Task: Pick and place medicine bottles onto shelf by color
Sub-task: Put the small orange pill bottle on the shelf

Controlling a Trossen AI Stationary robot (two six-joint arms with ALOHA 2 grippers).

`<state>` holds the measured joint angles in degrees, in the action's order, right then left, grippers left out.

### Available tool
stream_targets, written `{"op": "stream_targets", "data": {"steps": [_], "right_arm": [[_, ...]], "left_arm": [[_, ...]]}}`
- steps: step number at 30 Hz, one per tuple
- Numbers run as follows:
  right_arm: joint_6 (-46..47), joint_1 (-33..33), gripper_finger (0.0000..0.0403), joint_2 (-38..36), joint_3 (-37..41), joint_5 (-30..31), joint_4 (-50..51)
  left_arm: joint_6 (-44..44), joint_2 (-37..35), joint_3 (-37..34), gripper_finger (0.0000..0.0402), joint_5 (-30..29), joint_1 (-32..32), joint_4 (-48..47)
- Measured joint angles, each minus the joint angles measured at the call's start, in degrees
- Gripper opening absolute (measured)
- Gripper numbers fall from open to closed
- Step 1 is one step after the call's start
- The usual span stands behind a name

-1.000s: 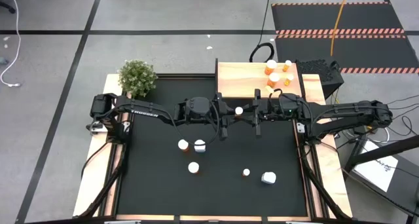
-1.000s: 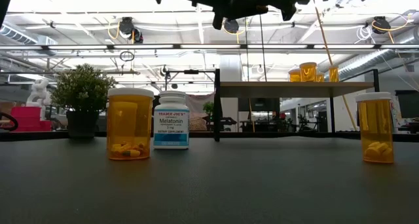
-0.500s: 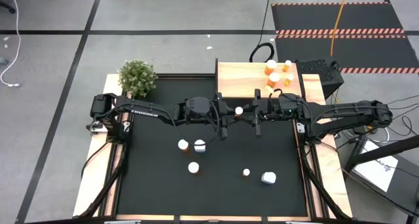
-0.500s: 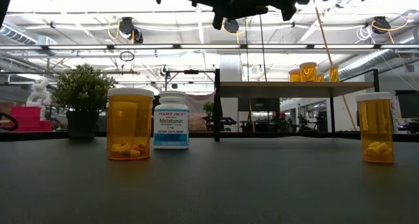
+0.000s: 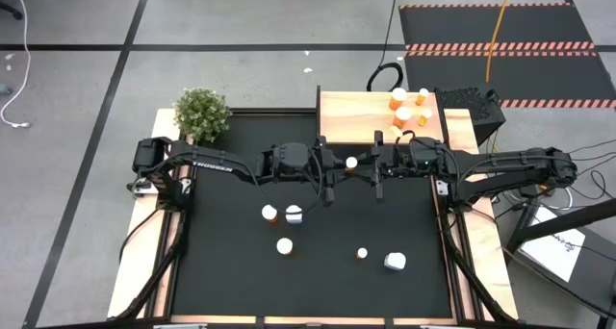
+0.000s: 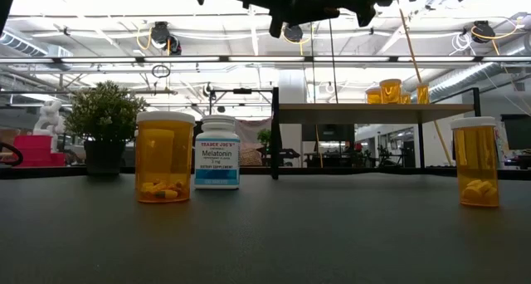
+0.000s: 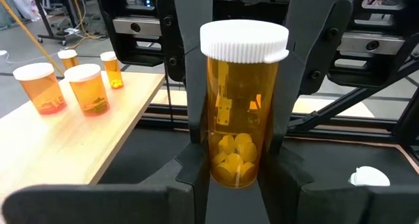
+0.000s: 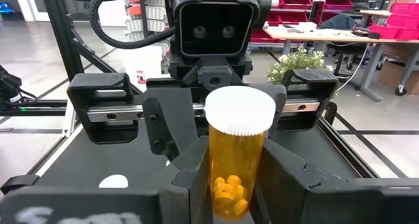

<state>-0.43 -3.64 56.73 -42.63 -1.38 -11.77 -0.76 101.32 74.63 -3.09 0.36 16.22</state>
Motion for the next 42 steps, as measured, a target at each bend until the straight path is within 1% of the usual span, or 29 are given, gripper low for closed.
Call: {"op": "stream_targets", "data": {"steps": [3, 10, 14, 17, 21, 26, 29, 34, 38, 42], "right_arm": [[0.0, 0.0, 0.0112, 0.0, 0.0, 0.0, 0.0], [0.0, 0.0, 0.0112, 0.0, 0.0, 0.0, 0.0], [0.0, 0.0, 0.0116, 0.0, 0.0, 0.1, 0.0], [0.0, 0.1, 0.0137, 0.0, 0.0, 1.7, 0.2], [-0.3, 1.1, 0.0186, -0.2, 0.0, 4.3, 1.3], [-0.4, 2.3, 0.0251, -2.3, 0.0, 4.8, 2.5], [1.3, 2.6, 0.0277, -4.4, 0.0, 4.8, 5.2], [7.8, 2.6, 0.0293, -8.4, 0.0, 4.6, 12.3], [10.6, 2.6, 0.0293, -10.6, 0.0, 4.5, 12.9], [10.3, 3.9, 0.0293, -10.5, 0.0, 5.5, 12.7]], "left_arm": [[0.2, 0.0, 0.0, 0.0094, 0.0, 0.0, -0.1], [0.1, 0.0, 0.0, 0.0106, 0.0, 0.0, -0.1], [0.1, 0.0, 0.0, 0.01, 0.0, 0.0, -0.1], [0.0, 0.0, 0.0, 0.0097, 0.0, 0.0, -0.3], [0.1, 0.1, 0.0, 0.0101, 0.1, 0.0, -0.9], [0.2, 0.1, 0.0, 0.0101, 0.5, -0.1, -1.3], [0.2, 0.1, 0.0, 0.0101, 0.5, -0.1, -1.2], [0.3, 0.1, 0.0, 0.0101, 0.5, -0.1, -1.4], [0.3, 0.1, 0.0, 0.0101, 0.4, -0.1, -2.0], [0.2, 0.1, 0.0, 0.0102, 0.2, -0.1, -3.3]]}}
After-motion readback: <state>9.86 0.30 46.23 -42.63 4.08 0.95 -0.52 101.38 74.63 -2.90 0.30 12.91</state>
